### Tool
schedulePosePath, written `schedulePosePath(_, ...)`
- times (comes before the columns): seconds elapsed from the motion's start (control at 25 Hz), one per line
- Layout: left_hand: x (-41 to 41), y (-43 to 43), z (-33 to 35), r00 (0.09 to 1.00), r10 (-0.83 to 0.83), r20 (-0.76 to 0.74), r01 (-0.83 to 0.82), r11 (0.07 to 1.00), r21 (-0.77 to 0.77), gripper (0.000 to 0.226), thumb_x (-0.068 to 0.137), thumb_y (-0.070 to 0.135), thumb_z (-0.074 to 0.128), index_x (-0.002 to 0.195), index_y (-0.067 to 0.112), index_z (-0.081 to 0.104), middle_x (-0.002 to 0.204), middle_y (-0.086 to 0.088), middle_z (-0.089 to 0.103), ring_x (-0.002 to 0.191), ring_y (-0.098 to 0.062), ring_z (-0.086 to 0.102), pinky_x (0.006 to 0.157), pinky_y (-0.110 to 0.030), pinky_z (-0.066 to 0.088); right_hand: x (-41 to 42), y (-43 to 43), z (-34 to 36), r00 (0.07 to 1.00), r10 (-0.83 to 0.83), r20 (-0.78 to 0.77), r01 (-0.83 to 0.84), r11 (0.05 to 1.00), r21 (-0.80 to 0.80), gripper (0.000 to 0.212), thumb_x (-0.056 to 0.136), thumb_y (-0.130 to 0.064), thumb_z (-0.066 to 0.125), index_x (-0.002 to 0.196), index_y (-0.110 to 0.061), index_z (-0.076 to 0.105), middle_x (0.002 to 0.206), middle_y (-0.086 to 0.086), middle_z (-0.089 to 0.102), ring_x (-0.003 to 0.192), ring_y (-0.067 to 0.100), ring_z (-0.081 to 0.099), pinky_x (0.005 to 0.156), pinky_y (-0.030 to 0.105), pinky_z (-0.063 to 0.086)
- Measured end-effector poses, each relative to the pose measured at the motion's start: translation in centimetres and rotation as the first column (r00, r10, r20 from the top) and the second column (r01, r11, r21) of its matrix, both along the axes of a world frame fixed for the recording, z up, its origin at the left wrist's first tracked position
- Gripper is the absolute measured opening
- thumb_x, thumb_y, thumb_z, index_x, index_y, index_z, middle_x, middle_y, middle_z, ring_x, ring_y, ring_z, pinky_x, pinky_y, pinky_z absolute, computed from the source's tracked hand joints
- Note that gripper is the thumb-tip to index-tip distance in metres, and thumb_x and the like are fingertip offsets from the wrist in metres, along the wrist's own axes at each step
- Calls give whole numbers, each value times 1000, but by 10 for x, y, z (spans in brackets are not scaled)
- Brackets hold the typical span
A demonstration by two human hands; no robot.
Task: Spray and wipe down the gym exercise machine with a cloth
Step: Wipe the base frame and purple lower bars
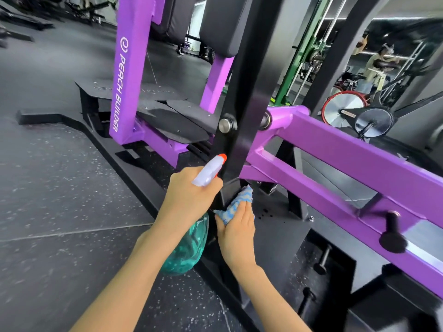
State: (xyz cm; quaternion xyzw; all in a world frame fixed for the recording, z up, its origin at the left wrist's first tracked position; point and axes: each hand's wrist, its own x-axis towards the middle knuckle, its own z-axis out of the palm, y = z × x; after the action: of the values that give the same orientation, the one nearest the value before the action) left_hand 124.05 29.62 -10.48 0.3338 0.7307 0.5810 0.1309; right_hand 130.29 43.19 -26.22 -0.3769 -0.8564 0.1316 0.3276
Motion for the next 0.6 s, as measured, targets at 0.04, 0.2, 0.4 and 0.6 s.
schedulePosePath(0.04, 1, 0, -4, 1000, -29, -3, 29, 1000, -13, 30, 91, 15, 54, 78, 39, 66, 86, -23, 62, 73, -28, 50, 80, -35, 48, 10, -1, -10, 998, -30, 62, 32, 999, -38, 64, 86, -41, 62, 122, 9, 45, 124, 26, 50, 112, 43, 51, 91, 51, 48)
schedulePosePath(0.2, 0, 13, -41, 997, -70, 24, 74, 975, -210, 38, 79, 46, 43, 109, 43, 67, 81, -11, 63, 79, -30, 56, 81, -36, 50, 54, -4, -48, 975, 40, 220, 2, 982, -187, 66, 90, -36, 60, 131, 9, 35, 132, 25, 40, 123, 40, 39, 106, 43, 35)
schedulePosePath(0.4, 11, 27, -80, 984, -167, -62, 126, 898, -422, 63, 67, 47, 29, 122, 46, 60, 82, -3, 58, 87, -34, 55, 84, -35, 49, 66, -18, -30, 985, 75, -158, -132, 909, -395, 42, 90, -14, 63, 123, -12, 39, 121, 1, 42, 110, 2, 41, 100, 21, 37)
schedulePosePath(0.6, -1, 19, -97, 998, -28, -50, 13, 958, -287, 32, 95, 33, 48, 111, 14, 67, 80, -9, 62, 79, -33, 59, 77, -39, 49, 1, -8, 33, 940, 210, -267, -279, 927, -252, 75, 96, -16, 53, 150, -8, 2, 158, 5, 6, 146, 14, 9, 115, 18, 5)
